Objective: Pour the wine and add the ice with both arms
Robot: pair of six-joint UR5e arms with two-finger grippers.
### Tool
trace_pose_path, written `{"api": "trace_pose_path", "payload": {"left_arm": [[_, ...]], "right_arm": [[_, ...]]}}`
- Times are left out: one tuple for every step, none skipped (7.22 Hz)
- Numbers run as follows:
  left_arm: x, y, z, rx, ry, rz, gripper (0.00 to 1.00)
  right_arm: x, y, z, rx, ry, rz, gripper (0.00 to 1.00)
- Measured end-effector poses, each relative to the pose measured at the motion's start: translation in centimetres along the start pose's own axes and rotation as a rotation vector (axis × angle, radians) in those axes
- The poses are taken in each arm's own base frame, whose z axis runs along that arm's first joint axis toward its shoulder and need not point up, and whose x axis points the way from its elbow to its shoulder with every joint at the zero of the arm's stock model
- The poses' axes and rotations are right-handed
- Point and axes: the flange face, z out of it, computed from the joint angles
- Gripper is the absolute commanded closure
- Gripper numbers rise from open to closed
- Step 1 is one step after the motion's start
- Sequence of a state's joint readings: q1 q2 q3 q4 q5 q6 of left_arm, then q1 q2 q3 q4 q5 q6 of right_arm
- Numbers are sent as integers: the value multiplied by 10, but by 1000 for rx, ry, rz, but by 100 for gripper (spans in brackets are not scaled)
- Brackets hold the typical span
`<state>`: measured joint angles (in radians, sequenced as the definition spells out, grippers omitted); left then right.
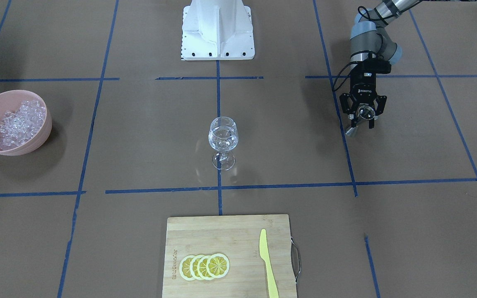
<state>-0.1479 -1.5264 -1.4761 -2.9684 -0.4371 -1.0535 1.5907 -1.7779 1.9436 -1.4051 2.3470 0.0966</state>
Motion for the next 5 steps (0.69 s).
{"api": "trace_pose_path", "payload": {"left_arm": [[1, 1, 0, -1, 0, 2, 44], [3, 2, 0, -1, 2, 2, 44], [5, 2, 1, -1, 4, 1, 44], [8, 2, 1, 1, 5, 0, 46], [11, 2, 1, 1, 7, -1, 51]], "right_arm": [[0, 0, 0, 0, 0, 0, 0], [0, 0, 0, 1, 0, 0, 0], [1, 0, -1, 2, 1, 0, 0], [1, 0, -1, 2, 1, 1, 0], [2, 1, -1, 3, 1, 2, 0]]}}
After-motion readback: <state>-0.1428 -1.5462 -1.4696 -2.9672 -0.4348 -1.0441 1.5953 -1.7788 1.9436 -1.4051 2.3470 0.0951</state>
